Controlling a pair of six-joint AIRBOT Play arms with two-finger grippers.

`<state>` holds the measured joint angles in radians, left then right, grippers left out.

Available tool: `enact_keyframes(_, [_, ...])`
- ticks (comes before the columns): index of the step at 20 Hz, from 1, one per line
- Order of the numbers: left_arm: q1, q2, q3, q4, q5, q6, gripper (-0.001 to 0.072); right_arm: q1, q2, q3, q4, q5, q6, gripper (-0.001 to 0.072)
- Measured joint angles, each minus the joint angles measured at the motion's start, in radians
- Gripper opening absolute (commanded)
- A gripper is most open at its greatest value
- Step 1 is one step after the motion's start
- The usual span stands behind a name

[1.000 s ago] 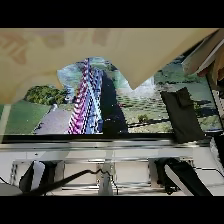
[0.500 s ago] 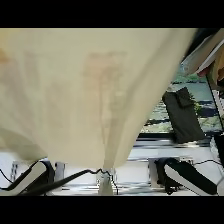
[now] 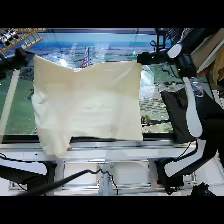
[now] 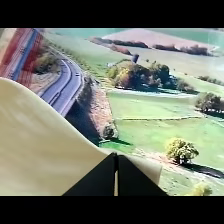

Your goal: Fold the clothes and pants, and hang the long-sleeved shirts on hangers.

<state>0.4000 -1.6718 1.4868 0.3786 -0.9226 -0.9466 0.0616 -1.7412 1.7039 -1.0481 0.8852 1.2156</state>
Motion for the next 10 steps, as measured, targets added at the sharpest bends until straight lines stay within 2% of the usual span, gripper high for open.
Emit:
enact_keyframes(6, [-0.039,-0.11,0.0,-0.045,0.068,0.049,0.0004,0.0,-0.087,-0.004,-0.003,-0.092,0.019,0.0012])
enact_keyframes(8, [-0.033,-0.119,0.0,-0.04,0.064,0.039,0.0004,0.0,-0.093,-0.004,-0.007,-0.064,0.026,0.0011])
enact_keyframes(10, [-0.013,-0.124,0.0,0.008,0.002,-0.002,0.0004,0.0,-0.097,-0.004,-0.024,0.023,0.048,0.0011])
